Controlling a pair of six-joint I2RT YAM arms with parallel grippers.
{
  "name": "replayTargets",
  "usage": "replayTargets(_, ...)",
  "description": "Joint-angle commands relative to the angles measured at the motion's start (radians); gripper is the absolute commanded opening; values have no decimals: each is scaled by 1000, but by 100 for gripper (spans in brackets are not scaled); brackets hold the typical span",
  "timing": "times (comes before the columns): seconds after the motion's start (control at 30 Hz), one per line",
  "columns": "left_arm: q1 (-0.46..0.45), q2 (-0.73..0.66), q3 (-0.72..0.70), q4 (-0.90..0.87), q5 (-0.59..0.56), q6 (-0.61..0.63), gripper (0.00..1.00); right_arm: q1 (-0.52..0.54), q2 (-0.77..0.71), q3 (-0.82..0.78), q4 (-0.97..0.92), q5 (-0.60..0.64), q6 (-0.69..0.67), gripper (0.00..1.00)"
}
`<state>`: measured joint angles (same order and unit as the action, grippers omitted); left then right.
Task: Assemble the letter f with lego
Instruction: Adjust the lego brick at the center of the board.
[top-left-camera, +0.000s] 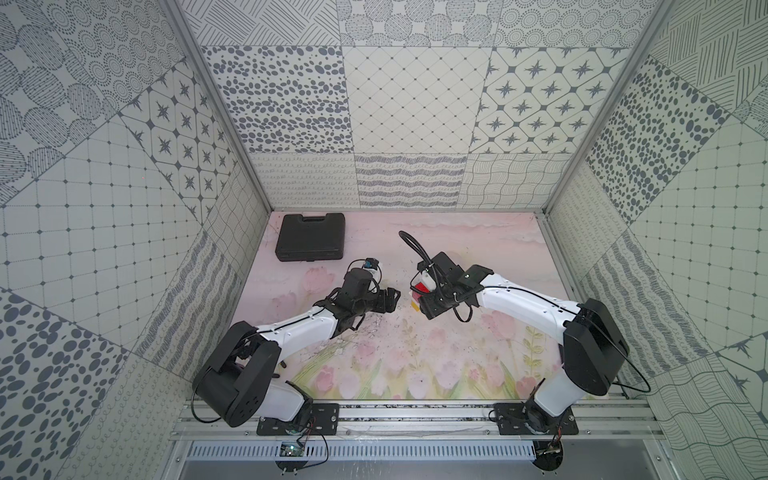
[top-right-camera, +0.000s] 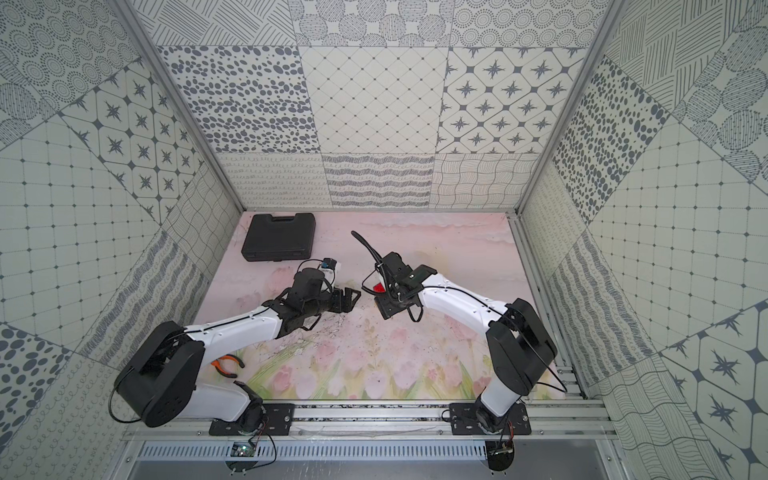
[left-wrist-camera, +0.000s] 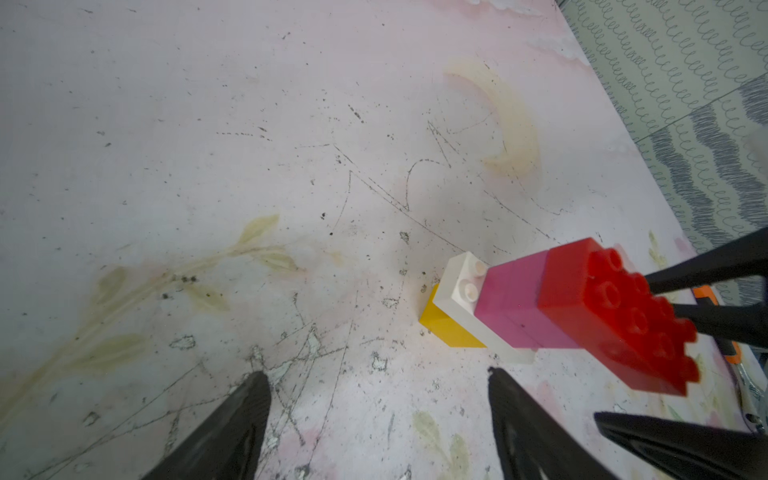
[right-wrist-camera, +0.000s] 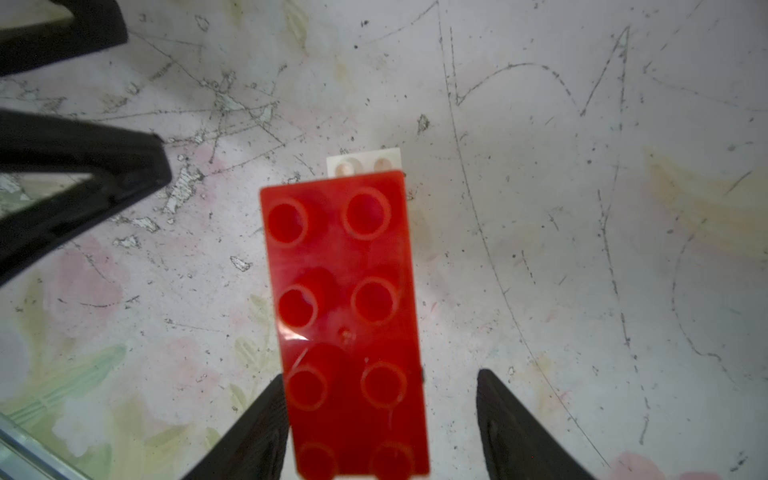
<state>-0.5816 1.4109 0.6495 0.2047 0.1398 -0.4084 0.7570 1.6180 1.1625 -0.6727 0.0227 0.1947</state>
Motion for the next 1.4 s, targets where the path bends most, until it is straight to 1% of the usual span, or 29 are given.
replayTargets(0.0,-2,-24,7,-48,-24,22,84,3,-34,-52,236,-7,8,72)
replayTargets(0.2,-2,-40,8,-64,-32,19,84,7,-48,-134,369,-13,-6,73)
replayTargets(0.47,-3,-49,11,-82,-41,25,84,7,-10,-150,453,-35,-27,70)
replayTargets(0.63,-3,-47,7,-77,-43,26,84,7,24,-136,472,-45,-33,66)
replayTargets(0.77,-3,-43,12,-82,-40,31,84,7,39,-126,480,-60,-38,59)
replayTargets(0.87,-3,-47,10,-85,-45,33,84,3,59,-112,464,-75,-44,46)
replayTargets(0.9,-3,-49,10,-88,-46,34,84,3,64,-107,459,-75,-45,44)
replayTargets(1.2,-3,-47,18,-103,-49,40,84,-14,72,-96,434,-130,-61,38)
replayTargets(1.37,-2,-52,19,-107,-55,43,83,-40,83,-71,392,-209,-70,37)
